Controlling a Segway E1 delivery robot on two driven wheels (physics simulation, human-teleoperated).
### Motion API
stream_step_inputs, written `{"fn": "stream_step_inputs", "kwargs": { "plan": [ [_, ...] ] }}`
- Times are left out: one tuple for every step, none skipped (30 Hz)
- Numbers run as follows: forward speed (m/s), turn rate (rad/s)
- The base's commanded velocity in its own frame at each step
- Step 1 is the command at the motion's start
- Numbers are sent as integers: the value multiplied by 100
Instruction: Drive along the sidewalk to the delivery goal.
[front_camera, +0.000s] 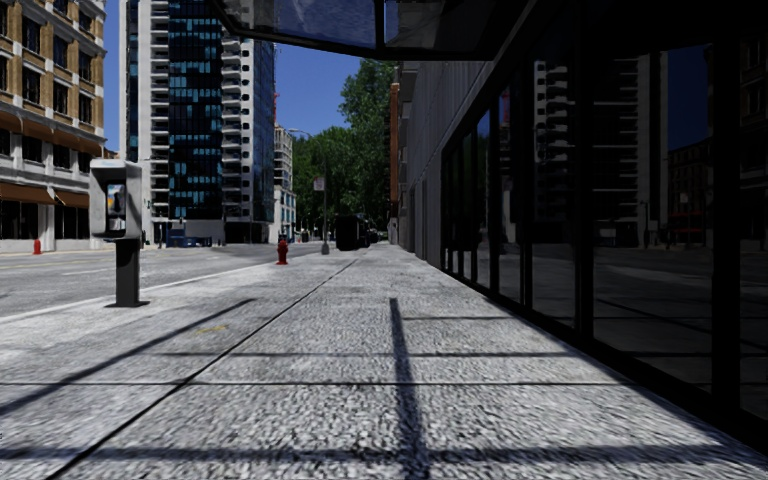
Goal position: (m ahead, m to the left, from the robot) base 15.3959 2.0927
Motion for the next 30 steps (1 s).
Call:
{"fn": "stream_step_inputs", "kwargs": {
  "plan": [
    [200, 0],
    [200, 0],
    [200, 0],
    [200, 0],
    [200, 0],
    [200, 0],
    [200, 0],
    [200, 0],
    [200, 0],
    [200, 0],
    [200, 0],
    [200, 0],
    [200, 0],
    [200, 0],
    [200, 0],
    [200, 0],
    [200, 0],
    [200, 0],
    [200, 0],
    [200, 0],
    [200, 0],
    [200, 0],
    [200, 0],
    [200, 10],
    [200, 16],
    [200, 18],
    [200, 18],
    [200, 22],
    [200, 25],
    [200, 26]
  ]
}}
